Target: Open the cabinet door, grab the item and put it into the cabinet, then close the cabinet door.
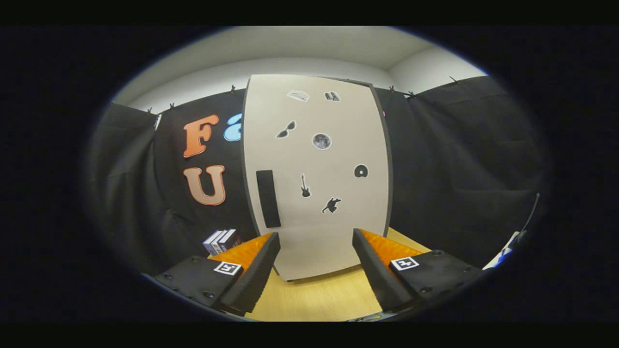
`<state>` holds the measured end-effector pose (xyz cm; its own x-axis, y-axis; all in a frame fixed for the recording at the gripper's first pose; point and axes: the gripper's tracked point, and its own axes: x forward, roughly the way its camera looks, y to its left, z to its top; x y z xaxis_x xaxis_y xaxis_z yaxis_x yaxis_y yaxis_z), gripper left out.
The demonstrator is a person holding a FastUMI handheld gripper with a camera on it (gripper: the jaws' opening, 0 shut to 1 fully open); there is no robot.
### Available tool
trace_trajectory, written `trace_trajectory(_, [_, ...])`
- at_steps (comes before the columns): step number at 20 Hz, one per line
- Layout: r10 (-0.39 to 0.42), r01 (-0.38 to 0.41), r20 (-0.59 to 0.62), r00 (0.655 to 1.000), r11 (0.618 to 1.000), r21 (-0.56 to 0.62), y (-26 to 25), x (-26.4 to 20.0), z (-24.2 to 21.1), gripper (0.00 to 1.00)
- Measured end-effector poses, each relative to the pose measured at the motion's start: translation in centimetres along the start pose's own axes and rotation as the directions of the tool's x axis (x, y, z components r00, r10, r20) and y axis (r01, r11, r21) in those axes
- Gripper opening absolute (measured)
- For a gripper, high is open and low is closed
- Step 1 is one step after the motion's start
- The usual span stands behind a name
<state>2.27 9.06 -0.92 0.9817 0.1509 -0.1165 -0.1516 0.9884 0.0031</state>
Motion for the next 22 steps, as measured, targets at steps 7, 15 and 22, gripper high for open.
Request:
trace_trajectory(7, [-0.055,0.055,0.016,0.998,0.998,-0.005,-0.4,0.1,0.9,0.97])
trace_trajectory(15, [-0.09,0.092,0.038,0.995,0.995,-0.044,-0.3,-0.7,1.8,0.97])
trace_trajectory(22, [-0.114,0.117,0.062,0.992,0.992,-0.044,-0.1,-1.2,2.5,0.96])
